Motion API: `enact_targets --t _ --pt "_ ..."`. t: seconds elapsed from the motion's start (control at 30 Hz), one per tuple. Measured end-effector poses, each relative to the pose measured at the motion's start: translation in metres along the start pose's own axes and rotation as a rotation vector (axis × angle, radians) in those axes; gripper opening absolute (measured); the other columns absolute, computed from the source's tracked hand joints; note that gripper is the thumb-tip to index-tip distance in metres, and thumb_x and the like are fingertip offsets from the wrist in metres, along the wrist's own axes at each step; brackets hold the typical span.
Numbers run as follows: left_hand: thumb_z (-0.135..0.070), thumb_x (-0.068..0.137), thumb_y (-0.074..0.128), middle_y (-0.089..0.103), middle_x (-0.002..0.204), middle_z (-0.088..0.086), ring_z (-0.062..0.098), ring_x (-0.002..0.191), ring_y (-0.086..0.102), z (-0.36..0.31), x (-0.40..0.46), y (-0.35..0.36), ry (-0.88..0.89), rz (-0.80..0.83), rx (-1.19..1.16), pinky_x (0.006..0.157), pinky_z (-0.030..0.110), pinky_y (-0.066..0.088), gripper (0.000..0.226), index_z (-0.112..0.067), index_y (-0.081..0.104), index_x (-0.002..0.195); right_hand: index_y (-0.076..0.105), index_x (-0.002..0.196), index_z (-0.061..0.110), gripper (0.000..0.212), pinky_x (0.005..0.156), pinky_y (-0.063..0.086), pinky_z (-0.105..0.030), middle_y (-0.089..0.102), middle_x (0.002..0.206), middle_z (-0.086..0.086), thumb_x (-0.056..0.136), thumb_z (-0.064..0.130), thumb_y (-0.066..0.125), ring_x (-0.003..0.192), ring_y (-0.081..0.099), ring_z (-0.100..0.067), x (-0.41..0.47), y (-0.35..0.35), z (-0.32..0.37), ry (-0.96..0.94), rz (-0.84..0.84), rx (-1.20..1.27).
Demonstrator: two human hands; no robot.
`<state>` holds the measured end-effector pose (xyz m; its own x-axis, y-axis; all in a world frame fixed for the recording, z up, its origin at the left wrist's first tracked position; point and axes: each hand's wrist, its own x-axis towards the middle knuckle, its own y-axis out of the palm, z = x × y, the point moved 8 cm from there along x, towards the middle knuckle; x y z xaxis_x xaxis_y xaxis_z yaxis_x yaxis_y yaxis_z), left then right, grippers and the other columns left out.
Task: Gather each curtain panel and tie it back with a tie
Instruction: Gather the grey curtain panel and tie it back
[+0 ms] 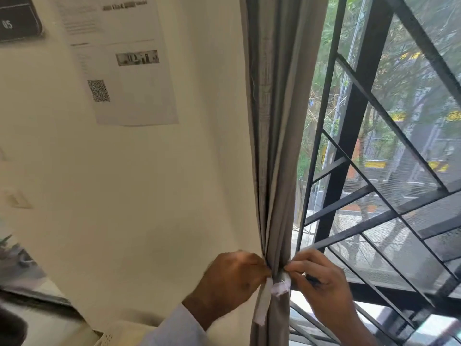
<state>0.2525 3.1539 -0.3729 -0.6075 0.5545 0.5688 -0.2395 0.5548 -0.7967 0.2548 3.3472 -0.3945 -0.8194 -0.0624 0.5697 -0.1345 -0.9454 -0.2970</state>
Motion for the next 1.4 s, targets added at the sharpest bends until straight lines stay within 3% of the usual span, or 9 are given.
enact_targets --t 0.1,0.2,0.3,0.43,0.63,0.87,1.07,1.2,1.4 --pt "-0.024 0.097 0.078 0.068 0.130 -0.002 0.024 0.118 0.065 -0.034 -0.003 -0.010 0.238 -0.157 0.234 0.093 0.040 0.053 0.010 -0.027 0.078 0.106 0.083 0.088 0.032 0.022 0.073 0.065 -0.045 0.070 0.114 0.006 0.084 0.010 0.080 0.089 0.075 -0.027 -0.003 0.000 -0.001 0.026 -0.008 0.032" --pt "-0.030 0.096 0.070 0.044 0.165 -0.005 0.030 0.149 0.048 -0.054 -0.009 -0.006 0.393 -0.100 0.344 0.114 0.050 0.039 0.021 -0.032 0.072 0.117 0.081 0.086 0.032 0.035 0.075 0.061 -0.041 0.072 0.113 0.006 0.085 -0.002 0.082 0.092 0.074 -0.025 -0.008 0.001 0.003 0.022 0.006 0.062" --pt "-0.036 0.098 0.063 0.042 0.168 -0.014 0.025 0.160 0.033 -0.057 0.001 -0.006 0.366 -0.010 0.376 0.119 0.055 0.025 0.031 -0.038 0.067 0.129 0.083 0.095 0.034 0.036 0.080 0.063 -0.039 0.077 0.110 0.006 0.080 0.001 0.084 0.099 0.076 -0.022 -0.017 0.002 0.006 0.035 0.029 0.132" --pt "-0.037 0.099 0.066 0.068 0.131 -0.023 0.019 0.148 0.043 -0.053 0.022 -0.017 0.086 -0.105 0.245 0.107 0.062 0.034 0.013 -0.036 0.064 0.112 0.084 0.093 0.035 0.063 0.077 0.059 -0.021 0.081 0.098 0.009 0.077 -0.026 0.076 0.087 0.077 -0.009 -0.028 -0.001 0.002 0.119 -0.067 0.169" --pt "-0.036 0.095 0.071 0.065 0.093 -0.021 0.012 0.117 0.054 -0.051 0.038 -0.036 -0.165 -0.310 0.130 0.099 0.050 0.031 0.003 -0.035 0.069 0.096 0.078 0.089 0.020 0.025 0.082 0.059 -0.034 0.077 0.097 -0.011 0.085 -0.004 0.072 0.090 0.074 -0.029 -0.029 -0.019 0.019 0.091 -0.198 0.335" --pt "-0.041 0.086 0.075 0.043 0.084 -0.031 -0.028 0.119 0.028 -0.039 0.054 -0.055 -0.252 -0.302 -0.051 0.096 0.056 0.040 0.026 -0.037 0.059 0.106 0.079 0.082 0.030 0.009 0.091 0.046 -0.030 0.052 0.132 -0.007 0.085 0.030 0.071 0.119 0.053 -0.025 -0.027 -0.038 0.081 -0.177 -0.330 -0.243" --pt "-0.050 0.094 0.057 0.060 0.103 -0.037 -0.009 0.117 0.051 -0.035 0.056 -0.049 -0.187 -0.054 -0.208 0.118 0.050 0.011 0.025 -0.040 0.069 0.113 0.082 0.084 0.011 0.018 0.111 0.043 -0.039 0.055 0.146 -0.009 0.091 0.017 0.067 0.141 0.051 -0.037 -0.007 -0.046 0.115 -0.306 -0.307 -0.310" --pt "-0.040 0.094 0.059 0.061 0.112 -0.029 -0.006 0.123 0.054 -0.040 0.051 -0.053 -0.146 -0.053 -0.252 0.123 0.044 0.004 0.022 -0.037 0.074 0.109 0.076 0.089 0.023 0.006 0.077 0.063 -0.037 0.074 0.109 0.017 0.094 0.024 0.072 0.100 0.074 -0.011 -0.004 -0.050 0.114 -0.173 -0.326 -0.187" --pt "-0.033 0.090 0.084 0.074 0.102 -0.017 0.008 0.102 0.073 -0.041 0.039 -0.051 -0.227 -0.101 -0.484 0.113 0.060 0.033 0.026 -0.038 0.061 0.102 0.069 0.087 0.024 0.016 0.054 0.060 -0.034 0.072 0.077 0.001 0.099 0.012 0.069 0.063 0.069 -0.018 -0.006 -0.041 0.089 0.137 -0.286 -0.011"
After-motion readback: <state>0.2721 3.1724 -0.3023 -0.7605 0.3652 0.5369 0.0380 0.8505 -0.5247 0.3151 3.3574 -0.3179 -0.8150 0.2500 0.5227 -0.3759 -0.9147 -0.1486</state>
